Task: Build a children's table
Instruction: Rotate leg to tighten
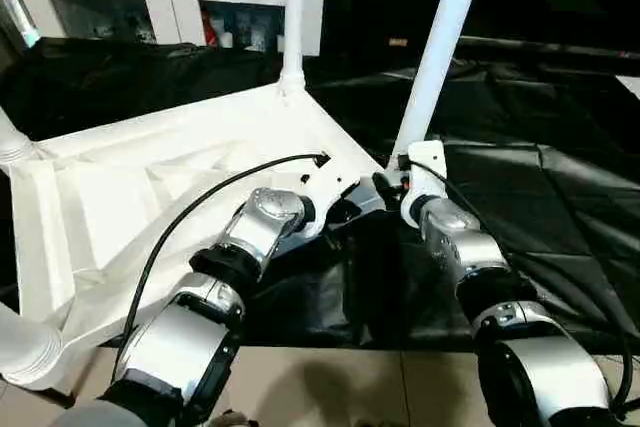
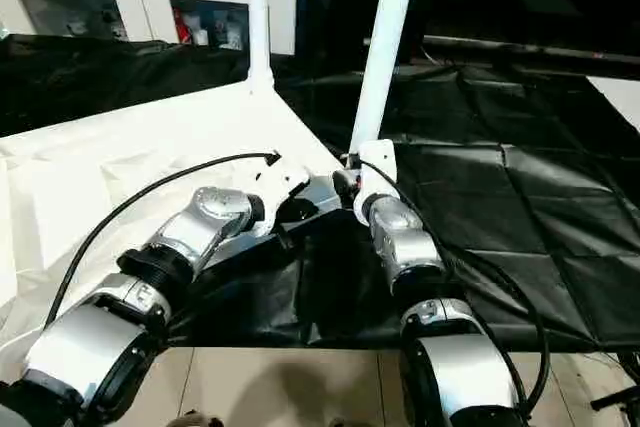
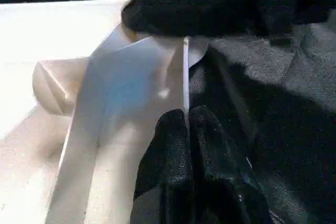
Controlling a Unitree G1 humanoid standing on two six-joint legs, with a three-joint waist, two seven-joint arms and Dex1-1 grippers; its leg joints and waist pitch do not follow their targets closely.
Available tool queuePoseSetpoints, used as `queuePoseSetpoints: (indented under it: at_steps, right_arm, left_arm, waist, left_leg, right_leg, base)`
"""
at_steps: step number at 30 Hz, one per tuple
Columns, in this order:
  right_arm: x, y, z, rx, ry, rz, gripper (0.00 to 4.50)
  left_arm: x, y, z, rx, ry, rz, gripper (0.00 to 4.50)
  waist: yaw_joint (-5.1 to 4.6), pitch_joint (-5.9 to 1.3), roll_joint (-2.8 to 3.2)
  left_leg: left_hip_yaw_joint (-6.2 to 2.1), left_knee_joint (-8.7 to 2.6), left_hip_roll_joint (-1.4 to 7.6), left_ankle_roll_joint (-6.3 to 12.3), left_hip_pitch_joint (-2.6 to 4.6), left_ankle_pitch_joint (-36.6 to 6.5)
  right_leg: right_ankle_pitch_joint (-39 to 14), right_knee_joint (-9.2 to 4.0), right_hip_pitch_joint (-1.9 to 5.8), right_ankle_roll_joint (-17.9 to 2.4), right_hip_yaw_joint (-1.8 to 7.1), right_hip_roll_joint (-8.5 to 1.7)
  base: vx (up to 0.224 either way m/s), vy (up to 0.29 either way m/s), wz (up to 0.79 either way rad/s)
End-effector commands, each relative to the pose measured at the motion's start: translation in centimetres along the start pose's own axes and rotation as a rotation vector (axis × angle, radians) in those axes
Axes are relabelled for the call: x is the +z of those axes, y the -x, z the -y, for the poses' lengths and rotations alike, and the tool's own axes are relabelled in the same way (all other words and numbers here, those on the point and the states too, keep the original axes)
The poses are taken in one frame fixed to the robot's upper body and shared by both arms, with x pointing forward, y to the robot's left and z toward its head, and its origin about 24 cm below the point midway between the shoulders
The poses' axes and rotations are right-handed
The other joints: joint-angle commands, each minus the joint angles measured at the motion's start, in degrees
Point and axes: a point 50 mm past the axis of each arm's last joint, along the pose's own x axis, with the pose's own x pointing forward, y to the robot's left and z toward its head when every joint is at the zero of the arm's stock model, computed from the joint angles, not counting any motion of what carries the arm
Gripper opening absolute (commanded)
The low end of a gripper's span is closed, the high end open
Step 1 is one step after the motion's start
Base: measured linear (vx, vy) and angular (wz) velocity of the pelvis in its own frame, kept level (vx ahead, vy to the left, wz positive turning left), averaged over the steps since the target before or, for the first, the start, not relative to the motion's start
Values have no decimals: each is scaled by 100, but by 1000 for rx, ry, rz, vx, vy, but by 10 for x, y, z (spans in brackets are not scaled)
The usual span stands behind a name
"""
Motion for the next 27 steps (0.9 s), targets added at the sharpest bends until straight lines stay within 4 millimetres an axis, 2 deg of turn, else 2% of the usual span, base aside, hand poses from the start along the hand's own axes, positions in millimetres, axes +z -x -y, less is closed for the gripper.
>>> queuePoseSetpoints:
  at_steps: [1, 2, 3, 5, 7, 9, 12, 13, 14, 15, 16, 18, 20, 21, 25, 27]
  right_arm:
    - [-3, -1, -16, 166, 75, -17, 348]
    - [-2, 0, -14, 196, 87, -8, 348]
    - [0, 3, -10, 241, 98, 2, 348]
    - [2, 6, -5, 292, 111, 14, 348]
    - [3, 13, 3, 392, 190, 12, 348]
    - [4, 21, 9, 486, 259, 5, 348]
    - [8, 31, 19, 595, 310, 0, 348]
    - [11, 35, 25, 643, 337, -5, 348]
    - [11, 36, 27, 652, 343, -6, 348]
    - [12, 37, 28, 662, 349, -8, 348]
    - [12, 38, 30, 671, 354, -9, 348]
    - [12, 39, 30, 677, 356, -11, 348]
    - [15, 38, 30, 682, 350, -5, 348]
    - [16, 39, 30, 695, 349, 0, 348]
    - [17, 40, 27, 739, 335, 6, 348]
    - [14, 41, 27, 748, 333, 0, 332]
  left_arm:
    - [-1, 1, 1, -33, -16, 14, 0]
    - [-3, 3, -1, -37, -19, 9, 0]
    - [-6, 7, -3, -53, -28, 5, 0]
    - [-10, 11, -5, -72, -40, 3, 0]
    - [-14, 19, -9, -106, -51, 0, 0]
    - [-17, 26, -11, -154, -63, 7, 0]
    - [-20, 37, -11, -260, -80, 21, 0]
    - [-24, 44, -13, -302, -102, 0, 0]
    - [-25, 45, -13, -310, -109, -4, 0]
    - [-26, 47, -14, -319, -113, -6, 0]
    - [-26, 49, -14, -327, -113, -5, 0]
    - [-26, 50, -14, -333, -110, -4, 0]
    - [-25, 52, -14, -346, -113, 2, 0]
    - [-25, 52, -14, -352, -115, 4, 0]
    - [-25, 53, -13, -366, -118, 6, 0]
    - [-26, 52, -12, -370, -119, 6, 0]
  waist:
    - [-6, -298, -27]
    - [-4, -300, -30]
    - [5, -307, -83]
    - [28, -331, -66]
    - [46, -350, -112]
    - [81, -345, -126]
    - [91, -362, -113]
    - [95, -353, -168]
    - [114, -353, -138]
    - [114, -353, -138]
    - [138, -352, -112]
    - [171, -350, -118]
    - [211, -354, -118]
    - [225, -353, -96]
    - [235, -351, -99]
    - [235, -353, -97]
  left_leg:
    - [-124, -455, 153, 2, 70, -2276]
    - [-119, -452, 152, 16, 62, -2210]
    - [-110, -448, 151, 82, 36, -2054]
    - [-94, -422, 166, 162, 31, -1831]
    - [-59, -381, 167, 293, 3, -1476]
    - [-41, -352, 163, 390, -17, -1360]
    - [-42, -336, 180, 455, -38, -1104]
    - [-25, -324, 179, 500, -45, -992]
    - [-17, -308, 190, 531, -35, -962]
    - [-17, -308, 190, 531, -35, -962]
    - [-8, -299, 212, 529, -10, -946]
    - [-1, -298, 212, 525, -4, -893]
    - [11, -291, 209, 510, 20, -894]
    - [10, -295, 211, 498, 25, -907]
    - [9, -301, 206, 412, 20, -1043]
    - [7, -300, 203, 393, 18, -1033]
  right_leg:
    - [-2246, -485, 83, -855, 147, -309]
    - [-2166, -476, 91, -874, 151, -307]
    - [-2068, -457, 118, -891, 148, -306]
    - [-1845, -428, 125, -969, 161, -317]
    - [-1359, -364, 131, -1140, 149, -290]
    - [-1299, -358, 137, -1182, 145, -306]
    - [-907, -272, 168, -1355, 140, -299]
    - [-698, -247, 159, -1433, 132, -272]
    - [-589, -209, 150, -1498, 143, -269]
    - [-589, -209, 150, -1498, 143, -269]
    - [-460, -181, 137, -1600, 138, -273]
    - [-338, -158, 140, -1647, 142, -263]
    - [-310, -151, 133, -1659, 148, -260]
    - [-316, -149, 131, -1661, 150, -264]
    - [-493, -171, 143, -1592, 155, -273]
    - [-488, -168, 145, -1586, 156, -271]
  base:
    - [0, 0, 0]
    - [0, 0, 0]
    - [0, 0, 0]
    - [0, 0, 0]
    - [0, 0, 0]
    - [0, 0, 0]
    - [0, 0, 0]
    - [0, 0, 0]
    - [0, 0, 0]
    - [0, 0, 0]
    - [0, 0, 0]
    - [0, 0, 0]
    - [0, 0, 0]
    - [0, 0, 0]
    - [0, 0, 0]
    - [0, 0, 0]
